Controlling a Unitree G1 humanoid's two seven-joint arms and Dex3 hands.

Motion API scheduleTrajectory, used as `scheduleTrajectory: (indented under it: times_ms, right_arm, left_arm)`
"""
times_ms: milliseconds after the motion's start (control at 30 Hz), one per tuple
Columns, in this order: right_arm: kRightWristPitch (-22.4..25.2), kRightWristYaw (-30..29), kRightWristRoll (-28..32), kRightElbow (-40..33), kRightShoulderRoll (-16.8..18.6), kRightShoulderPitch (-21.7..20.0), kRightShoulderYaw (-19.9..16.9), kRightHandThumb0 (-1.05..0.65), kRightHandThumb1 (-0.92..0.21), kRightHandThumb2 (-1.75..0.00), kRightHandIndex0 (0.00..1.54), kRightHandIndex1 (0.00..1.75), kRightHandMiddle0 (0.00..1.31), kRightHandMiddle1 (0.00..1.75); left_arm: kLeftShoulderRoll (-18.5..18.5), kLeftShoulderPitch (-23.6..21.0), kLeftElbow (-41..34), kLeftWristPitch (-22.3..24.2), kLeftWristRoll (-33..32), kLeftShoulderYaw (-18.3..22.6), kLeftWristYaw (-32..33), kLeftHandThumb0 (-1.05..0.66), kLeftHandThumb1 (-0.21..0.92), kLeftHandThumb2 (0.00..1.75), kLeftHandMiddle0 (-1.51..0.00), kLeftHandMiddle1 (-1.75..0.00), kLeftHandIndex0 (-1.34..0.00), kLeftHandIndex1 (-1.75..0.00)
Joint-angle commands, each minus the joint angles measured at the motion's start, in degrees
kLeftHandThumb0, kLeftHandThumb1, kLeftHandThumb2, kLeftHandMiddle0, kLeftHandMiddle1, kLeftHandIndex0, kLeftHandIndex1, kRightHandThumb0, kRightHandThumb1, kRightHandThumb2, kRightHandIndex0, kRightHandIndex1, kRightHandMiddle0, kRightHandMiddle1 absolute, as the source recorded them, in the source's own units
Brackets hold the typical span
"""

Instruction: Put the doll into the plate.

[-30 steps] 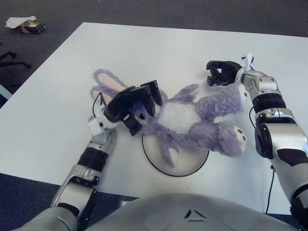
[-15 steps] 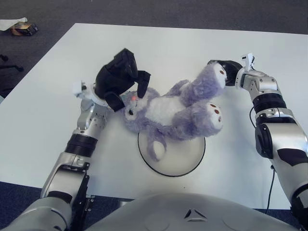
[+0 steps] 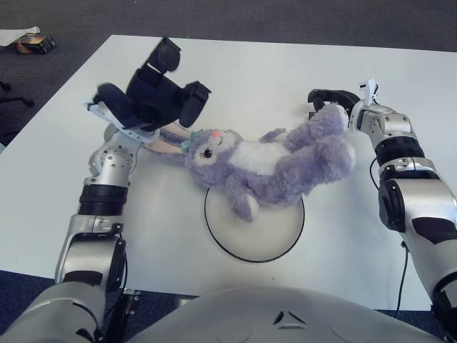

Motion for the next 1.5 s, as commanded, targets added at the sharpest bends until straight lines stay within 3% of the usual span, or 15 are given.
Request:
scheduleTrajectory:
  times_ms: [0,100,300,700,900,1167,1267,1467]
  right_arm:
    - [1.56,-0.90,-1.58,1.88,0.49,1.49,0.66,-0.01,-0.05,-1.58,0.83,1.75,0.65,1.59]
    - [1.42,-0.96,-1.80,1.90,0.50,1.49,0.77,-0.01,-0.05,-1.58,0.83,1.75,0.65,1.59]
    - [1.66,-0.88,-1.43,2.30,0.63,1.31,0.33,-0.01,-0.04,-1.59,0.83,1.75,0.65,1.59]
    - [0.54,-1.05,-1.59,2.44,0.64,1.54,0.33,-0.01,-0.04,-1.59,0.83,1.75,0.66,1.59]
    - [0.11,-1.19,-1.43,2.50,0.70,1.66,0.02,-0.01,-0.05,-1.57,0.82,1.75,0.65,1.58]
    - [-0.47,-0.93,-1.47,2.74,0.71,1.70,-0.04,-0.01,-0.06,-1.57,0.82,1.75,0.64,1.59]
    - [-0.31,-1.01,-1.49,3.01,0.70,1.51,-0.09,-0.01,-0.06,-1.57,0.82,1.75,0.64,1.59]
    - [-0.41,-0.97,-1.84,3.00,0.65,1.54,0.19,-0.01,-0.05,-1.58,0.83,1.75,0.65,1.59]
  left_arm:
    - [-2.34,0.74,-1.51,3.29,-1.67,3.39,4.08,-0.96,0.92,0.78,-0.54,-1.43,0.00,-0.88]
    - [-4.25,1.04,-2.75,4.69,-1.98,5.45,6.84,-0.95,0.92,0.79,-0.47,-1.34,0.00,-0.92]
    - [-7.25,0.16,-3.99,5.70,-0.37,7.39,9.53,-0.91,0.92,0.79,-0.48,-1.31,0.00,-1.11]
    - [-10.19,0.70,-6.93,0.86,7.07,11.19,16.84,-0.80,0.92,0.65,-0.48,-1.36,0.00,-1.31]
    - [-10.99,-1.07,-5.78,0.02,7.46,12.85,17.03,-0.77,0.92,0.61,-0.49,-1.45,0.00,-1.41]
    - [-11.32,-2.32,-5.93,0.93,5.58,14.86,17.46,-0.75,0.88,0.69,-0.56,-1.68,-0.01,-1.71]
    - [-11.42,-2.97,-6.44,0.50,5.80,15.75,19.50,-0.77,0.90,0.68,-0.66,-1.73,-0.18,-1.73]
    - [-11.70,-4.19,-5.94,-0.86,6.75,16.79,20.48,-0.80,0.92,0.70,-0.75,-1.74,-0.35,-1.74]
